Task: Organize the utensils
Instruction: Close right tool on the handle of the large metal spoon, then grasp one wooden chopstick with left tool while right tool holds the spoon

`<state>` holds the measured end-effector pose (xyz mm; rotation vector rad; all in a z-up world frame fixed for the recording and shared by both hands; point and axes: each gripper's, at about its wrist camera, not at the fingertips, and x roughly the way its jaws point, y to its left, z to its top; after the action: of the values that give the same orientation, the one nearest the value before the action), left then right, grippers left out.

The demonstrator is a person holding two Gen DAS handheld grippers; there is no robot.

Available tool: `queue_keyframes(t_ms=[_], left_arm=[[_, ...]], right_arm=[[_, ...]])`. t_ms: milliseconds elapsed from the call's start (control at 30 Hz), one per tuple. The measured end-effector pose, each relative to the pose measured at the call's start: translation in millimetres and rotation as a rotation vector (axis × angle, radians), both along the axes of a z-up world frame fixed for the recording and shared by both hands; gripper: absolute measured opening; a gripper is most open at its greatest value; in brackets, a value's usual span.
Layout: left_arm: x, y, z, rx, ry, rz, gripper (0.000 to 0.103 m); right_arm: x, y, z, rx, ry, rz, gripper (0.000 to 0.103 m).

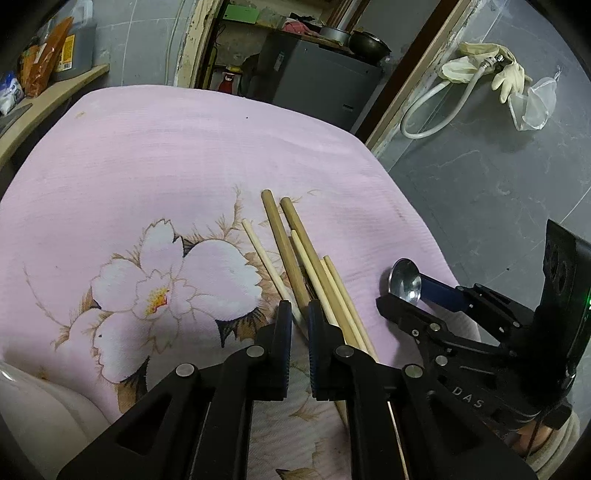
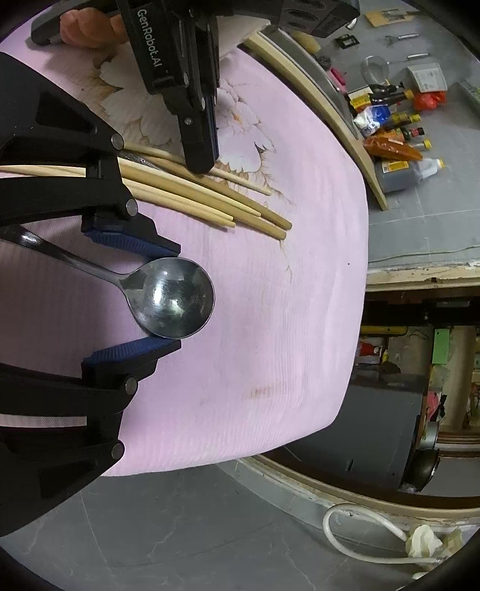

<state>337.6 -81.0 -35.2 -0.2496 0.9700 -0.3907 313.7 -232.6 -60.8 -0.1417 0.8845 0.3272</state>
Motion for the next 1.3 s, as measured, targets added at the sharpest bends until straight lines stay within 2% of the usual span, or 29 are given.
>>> queue_keyframes(t_ms=[67,433,667,733,800,867,1000,1033,1100,1200,1300], left_arm=[[-4.7,-1.5,4.4,0.005,-0.022,-0.002,0.000],[-35.2,-5.2,18.2,0.017,-0.115,-0.037,0.000],[-24.6,-0.8,9.4,-0.023,-0.037,-0.010,0.000],[-18.4,0.5,8.4,-0.035,-0.009,0.001,0.005],[-15.2,1.4,8.4,-0.051,-0.002,0.010,0.028],[-10.9,1.2,10.3,-0.075,-0.003,0.026,0.037],[0.0,-2.2,9.3,-0.053,0.018,0.032,0.035],[1.2,-0.8,7.7,-0.053,0.025,0.037,0.033],[6.0,-0.6,4.0,-0.048,0.047,0.051,0.016],[10.6,0.6,2.0,-0.068,0.065,0.054,0.011],[17.1,1.9,0.0,-0.105,0.096,0.048,0.011]], right_arm=[[-2.8,2.6,1.2,-0.006,-0.013,0.004,0.041],[-45.7,0.8,24.0,0.062,-0.189,0.018,0.040],[-48.9,-6.5,24.3,0.106,-0.187,-0.001,0.040],[-49.1,-8.2,24.8,0.119,-0.181,-0.004,0.040],[-48.5,-11.7,24.1,0.121,-0.173,-0.005,0.041],[-49.7,-15.2,22.6,0.126,-0.166,-0.002,0.041],[-50.8,-19.2,21.7,0.141,-0.156,0.003,0.041],[-51.0,-19.8,21.3,0.143,-0.154,0.005,0.041],[-49.3,-20.2,20.6,0.150,-0.146,0.007,0.041],[-48.8,-21.2,18.9,0.157,-0.137,0.007,0.041],[-47.1,-21.2,18.1,0.157,-0.128,0.007,0.041]])
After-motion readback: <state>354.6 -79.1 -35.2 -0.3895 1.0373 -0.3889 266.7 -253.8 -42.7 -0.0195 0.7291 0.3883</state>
